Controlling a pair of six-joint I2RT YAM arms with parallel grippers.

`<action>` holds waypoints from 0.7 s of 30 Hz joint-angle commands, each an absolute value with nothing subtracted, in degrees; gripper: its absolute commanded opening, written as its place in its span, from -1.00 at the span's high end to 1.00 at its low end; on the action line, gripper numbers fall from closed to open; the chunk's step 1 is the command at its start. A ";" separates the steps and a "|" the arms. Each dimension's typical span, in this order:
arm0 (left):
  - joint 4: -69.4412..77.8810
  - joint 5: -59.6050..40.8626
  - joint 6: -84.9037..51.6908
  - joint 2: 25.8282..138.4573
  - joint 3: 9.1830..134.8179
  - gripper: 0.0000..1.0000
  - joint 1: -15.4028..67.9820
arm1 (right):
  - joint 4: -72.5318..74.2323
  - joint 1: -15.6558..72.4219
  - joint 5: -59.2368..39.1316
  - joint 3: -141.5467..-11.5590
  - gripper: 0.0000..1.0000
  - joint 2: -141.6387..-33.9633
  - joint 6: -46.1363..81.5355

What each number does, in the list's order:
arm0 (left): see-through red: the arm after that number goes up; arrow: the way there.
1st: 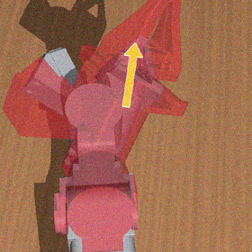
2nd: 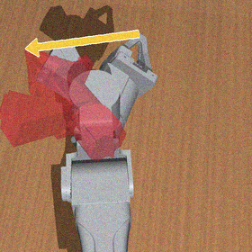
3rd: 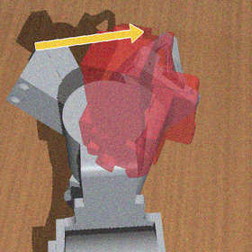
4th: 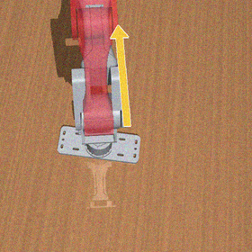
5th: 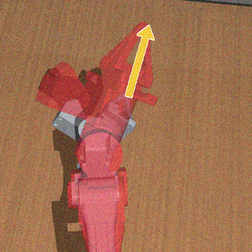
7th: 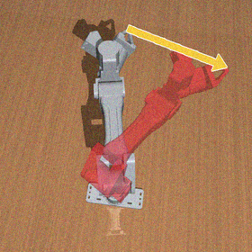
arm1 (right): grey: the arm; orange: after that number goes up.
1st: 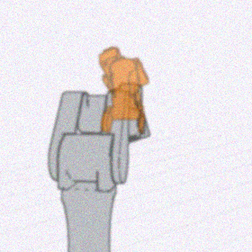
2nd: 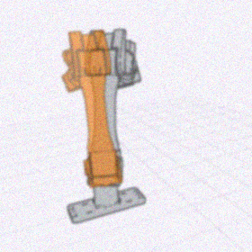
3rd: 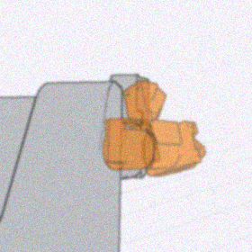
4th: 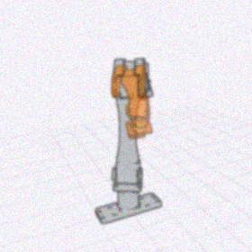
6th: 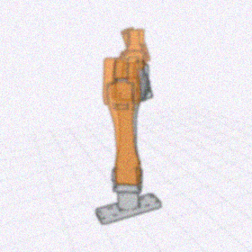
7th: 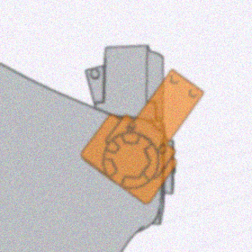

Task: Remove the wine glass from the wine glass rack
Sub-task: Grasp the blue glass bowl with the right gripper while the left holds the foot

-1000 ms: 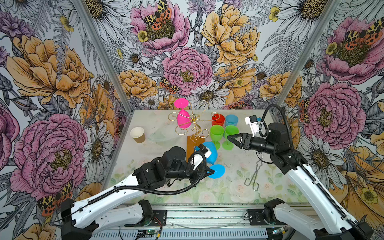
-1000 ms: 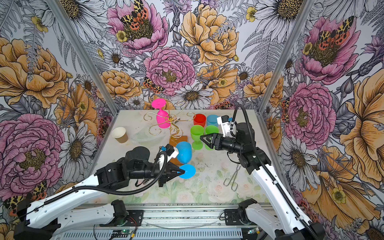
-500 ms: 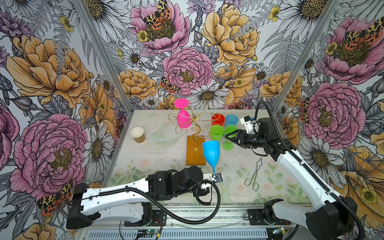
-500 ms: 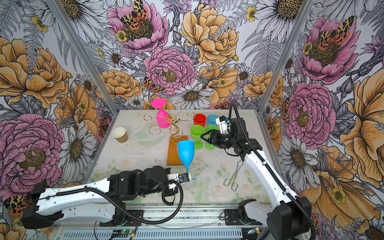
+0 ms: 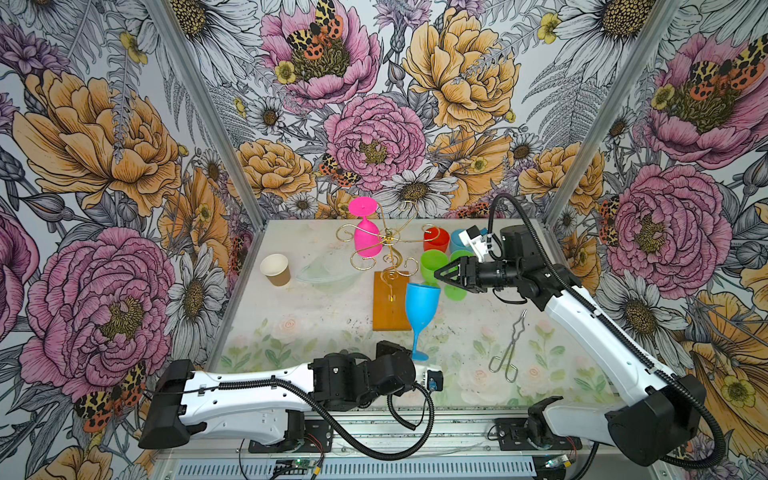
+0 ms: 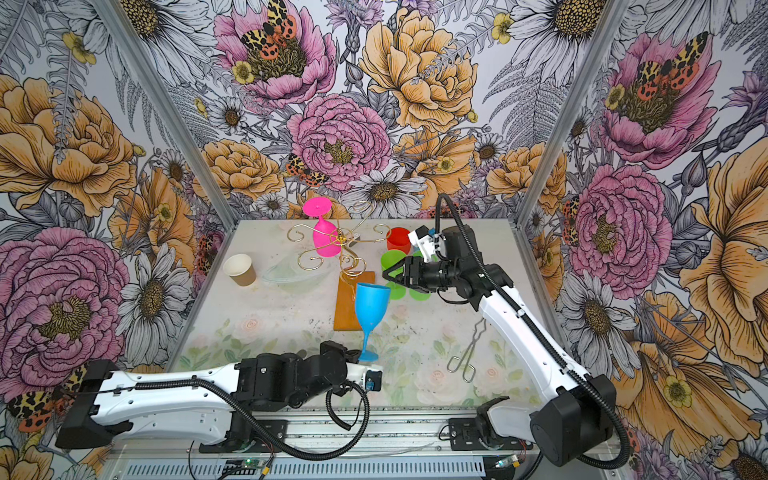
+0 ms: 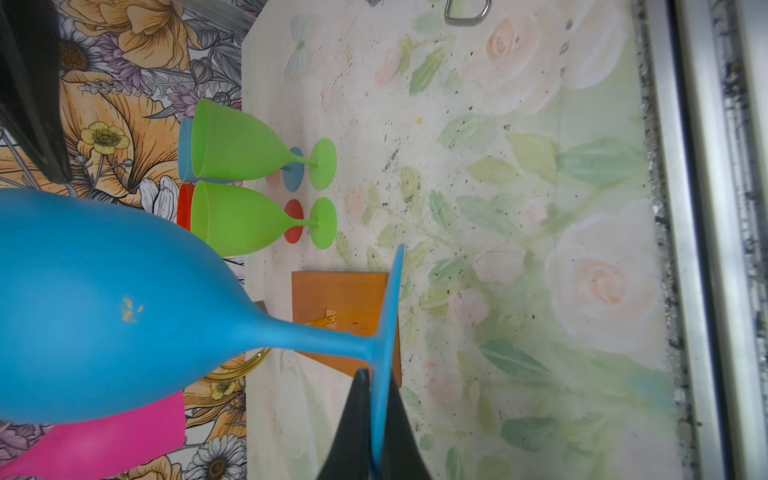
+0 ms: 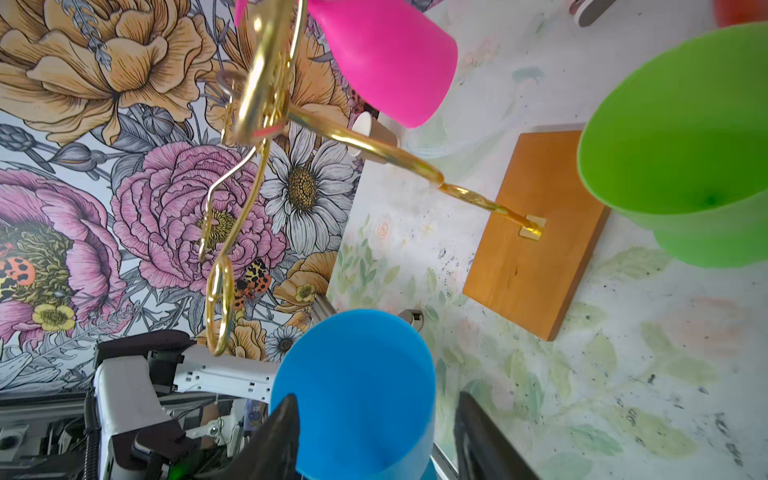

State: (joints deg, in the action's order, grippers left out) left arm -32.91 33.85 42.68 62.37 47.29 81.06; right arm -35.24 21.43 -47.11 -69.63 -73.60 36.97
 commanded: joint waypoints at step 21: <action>-8.36 53.62 70.53 61.36 35.01 1.00 82.75 | -42.63 23.47 -50.81 -70.30 0.28 -78.42 29.54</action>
State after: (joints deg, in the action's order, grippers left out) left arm -17.89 49.47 64.69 62.37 35.75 82.35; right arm -41.60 22.98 -49.58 -69.63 -77.93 31.24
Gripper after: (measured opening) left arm 0.062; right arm 0.373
